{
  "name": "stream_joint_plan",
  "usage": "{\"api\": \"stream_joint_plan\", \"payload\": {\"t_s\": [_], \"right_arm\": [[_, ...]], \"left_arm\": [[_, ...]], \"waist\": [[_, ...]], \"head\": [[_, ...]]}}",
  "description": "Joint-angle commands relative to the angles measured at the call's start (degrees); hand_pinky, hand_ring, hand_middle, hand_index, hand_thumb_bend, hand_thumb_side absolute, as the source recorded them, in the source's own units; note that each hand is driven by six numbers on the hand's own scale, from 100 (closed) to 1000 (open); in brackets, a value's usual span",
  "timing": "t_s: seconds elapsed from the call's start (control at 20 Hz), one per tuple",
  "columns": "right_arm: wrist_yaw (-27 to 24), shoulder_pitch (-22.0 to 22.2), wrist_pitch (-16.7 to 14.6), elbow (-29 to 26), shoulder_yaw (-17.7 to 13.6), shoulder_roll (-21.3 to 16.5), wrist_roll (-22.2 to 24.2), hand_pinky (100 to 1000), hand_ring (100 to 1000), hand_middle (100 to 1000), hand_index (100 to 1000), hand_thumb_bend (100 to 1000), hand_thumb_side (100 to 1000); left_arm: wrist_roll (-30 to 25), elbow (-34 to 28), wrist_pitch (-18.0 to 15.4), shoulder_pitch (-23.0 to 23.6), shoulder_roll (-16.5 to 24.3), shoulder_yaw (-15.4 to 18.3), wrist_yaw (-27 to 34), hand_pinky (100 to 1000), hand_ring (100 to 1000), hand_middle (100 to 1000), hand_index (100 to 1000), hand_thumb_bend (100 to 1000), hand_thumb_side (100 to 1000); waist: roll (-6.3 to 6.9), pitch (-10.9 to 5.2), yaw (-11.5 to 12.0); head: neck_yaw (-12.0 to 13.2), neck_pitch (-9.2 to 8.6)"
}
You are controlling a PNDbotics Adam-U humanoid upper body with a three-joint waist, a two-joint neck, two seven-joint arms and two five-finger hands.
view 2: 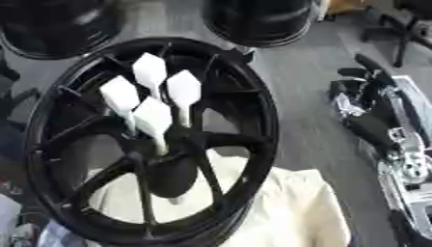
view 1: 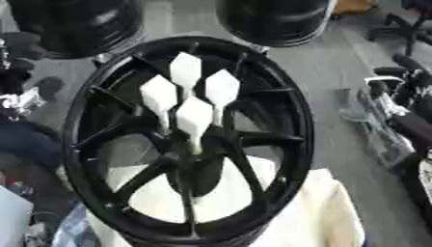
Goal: Pull the pin out of the wheel hub.
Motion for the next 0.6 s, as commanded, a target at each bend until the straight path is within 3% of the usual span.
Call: {"api": "stream_joint_plan", "payload": {"t_s": [0.05, 0.6], "right_arm": [[-0.26, -0.42, -0.12, -0.82, -0.3, -0.69, 0.18, 803, 746, 751, 943, 210, 317], [-0.23, -0.42, -0.15, -0.71, -0.3, -0.75, 0.26, 803, 746, 751, 943, 211, 318]], "left_arm": [[-1.17, -1.18, -0.62, -1.47, 2.97, -0.54, 0.07, 741, 742, 659, 818, 550, 523], [-4.12, -0.64, -2.12, -3.9, 6.58, -2.37, 1.67, 743, 742, 657, 817, 533, 515]], "waist": [[-0.1, -0.65, -0.13], [-0.06, -0.6, -0.37]], "head": [[0.15, 0.37], [-0.09, 0.28]]}}
